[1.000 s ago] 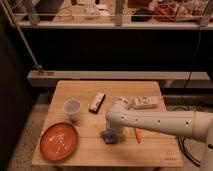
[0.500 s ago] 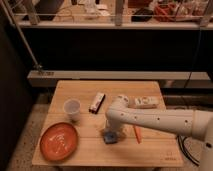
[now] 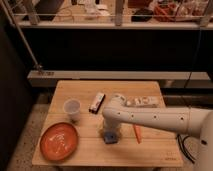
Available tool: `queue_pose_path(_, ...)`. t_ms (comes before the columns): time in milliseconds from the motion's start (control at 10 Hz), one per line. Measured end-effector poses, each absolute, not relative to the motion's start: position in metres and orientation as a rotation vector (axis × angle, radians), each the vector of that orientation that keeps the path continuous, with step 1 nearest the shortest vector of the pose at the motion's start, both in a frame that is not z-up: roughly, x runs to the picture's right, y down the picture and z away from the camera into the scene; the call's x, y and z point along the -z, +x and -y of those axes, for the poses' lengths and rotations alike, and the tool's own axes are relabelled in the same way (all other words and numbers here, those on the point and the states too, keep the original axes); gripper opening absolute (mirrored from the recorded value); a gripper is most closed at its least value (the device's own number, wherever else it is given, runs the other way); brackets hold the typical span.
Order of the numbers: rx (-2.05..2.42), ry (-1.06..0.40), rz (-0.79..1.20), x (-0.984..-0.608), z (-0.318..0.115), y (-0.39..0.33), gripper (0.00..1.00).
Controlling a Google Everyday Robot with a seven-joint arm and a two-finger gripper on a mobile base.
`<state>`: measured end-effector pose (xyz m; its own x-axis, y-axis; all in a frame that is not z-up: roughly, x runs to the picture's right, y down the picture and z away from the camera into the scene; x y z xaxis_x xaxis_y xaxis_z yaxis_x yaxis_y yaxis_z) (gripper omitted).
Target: Wipe the white sponge on the table
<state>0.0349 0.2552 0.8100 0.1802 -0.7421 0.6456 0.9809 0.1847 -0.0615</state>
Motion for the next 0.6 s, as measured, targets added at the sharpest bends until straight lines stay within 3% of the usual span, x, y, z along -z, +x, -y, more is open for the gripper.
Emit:
queue_pose_path(200,1.306,-0.541,0.542,-0.8096,-0.2583,0.0318,0.43)
queue_pose_path(600,1.318,-0.552,0.524,-0.8096,-0.2614,0.0288,0.43)
